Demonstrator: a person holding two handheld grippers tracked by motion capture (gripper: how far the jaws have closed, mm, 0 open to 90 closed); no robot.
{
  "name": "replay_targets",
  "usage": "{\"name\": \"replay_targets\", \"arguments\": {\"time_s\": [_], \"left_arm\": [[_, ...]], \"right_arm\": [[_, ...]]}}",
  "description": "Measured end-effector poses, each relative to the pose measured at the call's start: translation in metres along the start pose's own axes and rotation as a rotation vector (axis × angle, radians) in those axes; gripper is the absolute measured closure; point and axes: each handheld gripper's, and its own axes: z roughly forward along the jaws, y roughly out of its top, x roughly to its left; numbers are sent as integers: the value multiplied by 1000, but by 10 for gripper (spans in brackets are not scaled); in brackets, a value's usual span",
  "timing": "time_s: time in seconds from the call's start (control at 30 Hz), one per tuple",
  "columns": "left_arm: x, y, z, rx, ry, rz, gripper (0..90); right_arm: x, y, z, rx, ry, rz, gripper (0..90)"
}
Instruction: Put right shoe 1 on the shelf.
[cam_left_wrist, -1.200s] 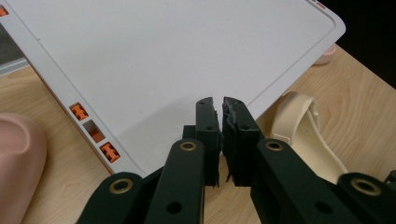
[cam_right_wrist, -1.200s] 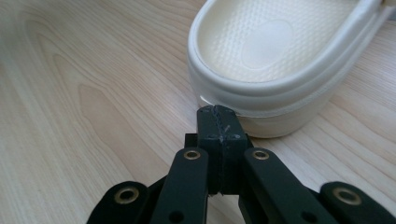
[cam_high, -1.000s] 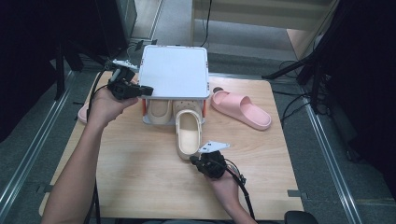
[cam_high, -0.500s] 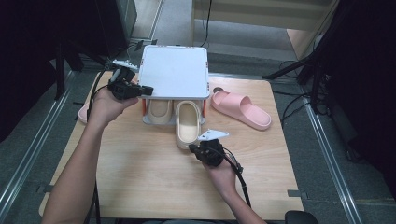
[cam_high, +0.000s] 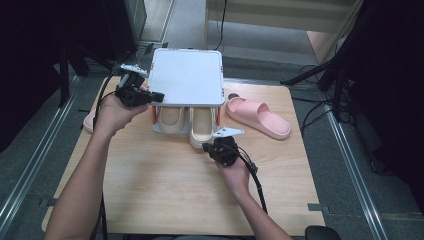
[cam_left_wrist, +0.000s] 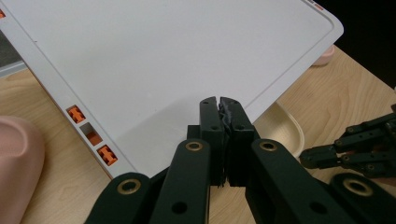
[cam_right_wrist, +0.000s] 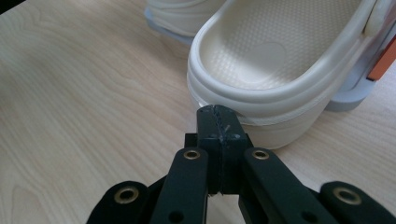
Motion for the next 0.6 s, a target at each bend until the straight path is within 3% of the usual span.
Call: {"name": "replay_targets", "arguments": {"time_s": [0.27,0.6], "left_arm": [[0,0,0,-3,0,2,885],[0,0,0,-4,4,3,882]], "right_arm": [[-6,19,15,11,-22,-7,900],[-11,28,30,-2,-30,17,900]]}}
